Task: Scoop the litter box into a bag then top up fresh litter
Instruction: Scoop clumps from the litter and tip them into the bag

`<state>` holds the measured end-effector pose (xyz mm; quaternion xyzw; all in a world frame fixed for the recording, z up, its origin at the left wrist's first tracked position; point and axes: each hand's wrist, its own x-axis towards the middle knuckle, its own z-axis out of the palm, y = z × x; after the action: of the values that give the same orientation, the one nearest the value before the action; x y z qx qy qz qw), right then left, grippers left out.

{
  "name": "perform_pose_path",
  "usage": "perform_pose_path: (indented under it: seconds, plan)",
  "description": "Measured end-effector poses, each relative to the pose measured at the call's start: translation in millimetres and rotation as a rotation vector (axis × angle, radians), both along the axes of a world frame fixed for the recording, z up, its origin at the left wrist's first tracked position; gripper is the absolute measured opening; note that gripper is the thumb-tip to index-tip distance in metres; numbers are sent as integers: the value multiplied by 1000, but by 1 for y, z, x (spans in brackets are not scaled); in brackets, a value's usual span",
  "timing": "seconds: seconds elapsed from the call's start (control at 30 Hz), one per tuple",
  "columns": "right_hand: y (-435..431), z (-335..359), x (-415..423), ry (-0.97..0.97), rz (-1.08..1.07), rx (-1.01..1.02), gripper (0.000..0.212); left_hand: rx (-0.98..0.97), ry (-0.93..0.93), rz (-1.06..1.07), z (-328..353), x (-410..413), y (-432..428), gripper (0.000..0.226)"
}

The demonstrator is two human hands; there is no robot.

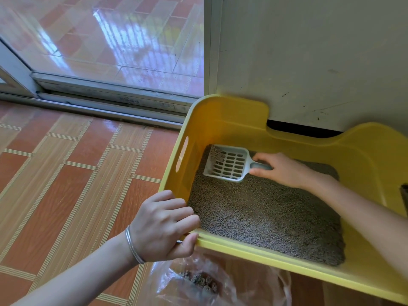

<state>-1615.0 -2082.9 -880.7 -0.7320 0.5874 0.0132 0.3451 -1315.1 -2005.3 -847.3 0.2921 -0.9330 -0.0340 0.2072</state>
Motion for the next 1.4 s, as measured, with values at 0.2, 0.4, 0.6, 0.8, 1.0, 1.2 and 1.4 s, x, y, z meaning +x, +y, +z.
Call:
perform_pose_path:
  seconds: [0.2,0.4,0.6,0.8,1.0,1.2,1.4]
  plan:
    - [28,20,-10,-67,15,18,17,-86,-113,-12,3,0,1,33]
    - [47,27,-17,-61,11,9,15,-77,-146,-14,3,1,3,30]
    - [61,38,-19,-94,-5,19,18,-89,-167,7,3,1,4,31]
    - [76,45,-23,-98,3,17,16,-102,-167,18,4,3,6,33]
    - [87,55,-26,-108,17,9,18,-74,-171,21,7,2,8,33]
    - [105,91,-20,-175,6,-87,27,-19,-188,9,9,5,11,48]
    - [131,139,-11,-269,4,-110,28,-62,-152,28,15,18,30,30]
